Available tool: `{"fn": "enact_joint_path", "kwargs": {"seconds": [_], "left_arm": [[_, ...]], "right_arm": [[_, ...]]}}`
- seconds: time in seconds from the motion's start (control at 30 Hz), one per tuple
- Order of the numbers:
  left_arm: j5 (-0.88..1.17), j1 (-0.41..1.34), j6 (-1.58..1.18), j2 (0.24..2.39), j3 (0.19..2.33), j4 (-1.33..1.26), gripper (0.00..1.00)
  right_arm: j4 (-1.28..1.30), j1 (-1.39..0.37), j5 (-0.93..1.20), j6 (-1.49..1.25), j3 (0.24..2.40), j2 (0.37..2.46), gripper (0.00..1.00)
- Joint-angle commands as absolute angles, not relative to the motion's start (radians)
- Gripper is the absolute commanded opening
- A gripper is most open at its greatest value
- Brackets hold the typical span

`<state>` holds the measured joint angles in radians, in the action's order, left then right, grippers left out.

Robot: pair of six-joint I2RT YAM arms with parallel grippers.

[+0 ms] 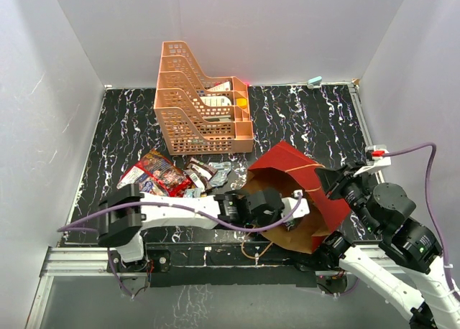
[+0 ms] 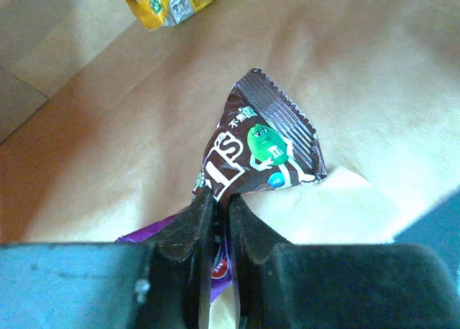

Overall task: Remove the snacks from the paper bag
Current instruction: Take out the snack from the paper bag.

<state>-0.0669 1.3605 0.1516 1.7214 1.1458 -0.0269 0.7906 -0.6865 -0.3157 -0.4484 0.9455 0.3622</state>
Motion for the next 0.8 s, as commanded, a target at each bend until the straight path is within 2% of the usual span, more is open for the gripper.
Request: {"fn": "enact_joint_path", "kwargs": {"seconds": [0.0, 0.23, 0.37, 0.57, 0.77], "left_arm": [[-0.069, 1.376, 0.103, 1.545, 1.097, -0.003, 0.0], [-0.057, 1.377, 0.039, 1.415, 1.05, -0.004, 0.0], [-0.153, 1.377, 0.004, 1.33, 1.036, 0.078, 0.0], [-0.497, 1.375, -0.067, 1.144, 0.99, 0.198, 0.0], [-0.953, 1.34, -0.224, 0.975, 0.86, 0.184, 0.0]], "right_arm": [[0.724, -0.692, -0.377, -0.486, 0.921, 0.33, 0.07], [0.702, -0.692, -0.34, -0.466, 0.908, 0.338, 0.07], [0.72, -0.692, -0.373, -0.488, 0.916, 0.332, 0.07], [0.737, -0.692, -0.494, -0.561, 0.891, 0.274, 0.07], [0.741, -0.692, -0.524, -0.576, 0.873, 0.236, 0.07]]}}
